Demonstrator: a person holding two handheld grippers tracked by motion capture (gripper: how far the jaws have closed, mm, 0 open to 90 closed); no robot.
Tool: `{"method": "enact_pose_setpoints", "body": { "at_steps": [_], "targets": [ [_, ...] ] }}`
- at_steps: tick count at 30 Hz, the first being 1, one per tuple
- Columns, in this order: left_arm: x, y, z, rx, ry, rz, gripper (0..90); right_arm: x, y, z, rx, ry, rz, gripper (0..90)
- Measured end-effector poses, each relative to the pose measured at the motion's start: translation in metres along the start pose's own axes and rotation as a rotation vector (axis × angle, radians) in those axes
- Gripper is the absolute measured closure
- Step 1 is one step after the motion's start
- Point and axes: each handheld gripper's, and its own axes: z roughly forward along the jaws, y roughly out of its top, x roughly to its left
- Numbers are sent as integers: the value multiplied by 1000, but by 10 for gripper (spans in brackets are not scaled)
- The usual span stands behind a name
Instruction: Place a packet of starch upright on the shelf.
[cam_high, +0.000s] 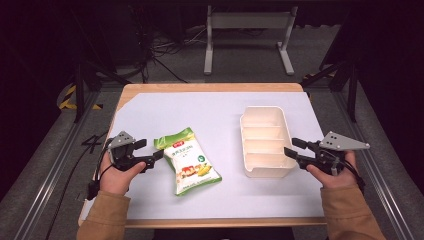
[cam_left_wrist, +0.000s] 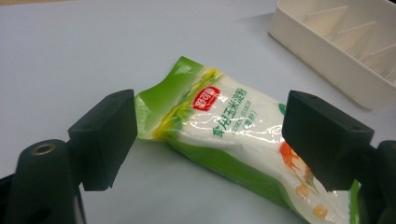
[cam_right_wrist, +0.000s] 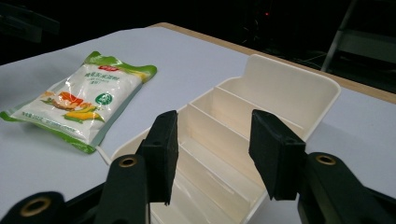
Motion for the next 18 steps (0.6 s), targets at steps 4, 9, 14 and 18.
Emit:
{"method": "enact_pose_setpoints", "body": {
  "at_steps": [4, 9, 14, 18],
  "targets": [
    [1, 5, 6, 2, 7, -1, 165, 2, -2, -4, 9, -18, -7, 508],
    [3, 10, 19, -2, 21, -15, 129, 2, -5, -13, 12, -53, -3, 483],
    [12, 12, 33, 15, 62, -66, 105, 2, -10, -23, 21, -87, 10, 463],
    [21, 11, 44, 38, 73, -113, 99, 2, -14, -30, 31, -106, 25, 460]
  ]
}}
